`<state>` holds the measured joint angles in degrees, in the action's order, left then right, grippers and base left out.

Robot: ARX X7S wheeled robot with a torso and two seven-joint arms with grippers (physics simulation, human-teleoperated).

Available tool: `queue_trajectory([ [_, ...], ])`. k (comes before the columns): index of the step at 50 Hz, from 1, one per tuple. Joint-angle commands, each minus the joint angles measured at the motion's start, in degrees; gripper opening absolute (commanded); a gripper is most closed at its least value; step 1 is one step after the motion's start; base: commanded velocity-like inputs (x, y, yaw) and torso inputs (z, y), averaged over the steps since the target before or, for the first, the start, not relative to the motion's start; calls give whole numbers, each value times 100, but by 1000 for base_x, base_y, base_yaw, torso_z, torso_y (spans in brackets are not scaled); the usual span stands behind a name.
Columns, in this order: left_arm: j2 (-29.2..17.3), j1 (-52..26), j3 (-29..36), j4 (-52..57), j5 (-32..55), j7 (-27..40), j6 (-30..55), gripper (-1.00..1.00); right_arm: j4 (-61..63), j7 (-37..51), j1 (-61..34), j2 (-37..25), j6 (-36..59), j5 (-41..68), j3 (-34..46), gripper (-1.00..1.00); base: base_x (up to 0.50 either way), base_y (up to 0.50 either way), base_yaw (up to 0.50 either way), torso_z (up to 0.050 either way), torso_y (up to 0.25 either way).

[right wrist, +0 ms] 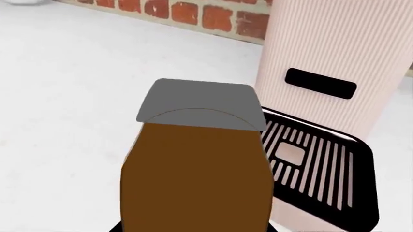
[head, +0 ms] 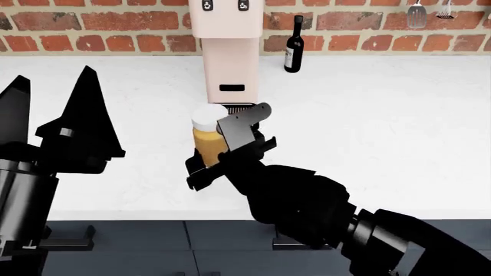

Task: Pick the honey bottle and peanut butter from the counter and place them in the cabinets closest to them.

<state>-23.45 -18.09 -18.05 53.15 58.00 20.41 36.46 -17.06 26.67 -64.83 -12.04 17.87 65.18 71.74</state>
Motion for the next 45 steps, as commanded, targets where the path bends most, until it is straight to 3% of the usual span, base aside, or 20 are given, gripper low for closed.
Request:
queue_trajectory([
  [1,-36,11,3,10,40,37,-34,100,249,113,54,-103,54,41,45,-100,0,0,0,0,0],
  [15,-29,-52,47,-156,-6,79,-82,100,2915,1434,-187,-1223,172,295,-373,-100,0,0,0,0,0],
  [26,113,-1442,716,-1752,-687,372,209,100,4916,2485,-356,-2328,1,271,-907,-100,0,0,0,0,0],
  [32,391,-2638,1361,-3984,-1680,141,-149,100,5623,2909,-556,-2677,-13,450,-1185,-100,0,0,0,0,0],
  [35,552,-3339,1957,-5297,-2624,-59,-813,100,5817,3045,-661,-2793,23,540,-1271,-100,0,0,0,0,0],
  [39,940,-4348,2236,-7849,-3253,-483,-1856,100,6065,3246,-902,-2955,132,748,-1401,-100,0,0,0,0,0],
  [45,1365,-6182,2244,-12796,-3770,-1211,-3912,100,6339,3509,-1201,-3191,233,1035,-1590,-100,0,0,0,0,0],
])
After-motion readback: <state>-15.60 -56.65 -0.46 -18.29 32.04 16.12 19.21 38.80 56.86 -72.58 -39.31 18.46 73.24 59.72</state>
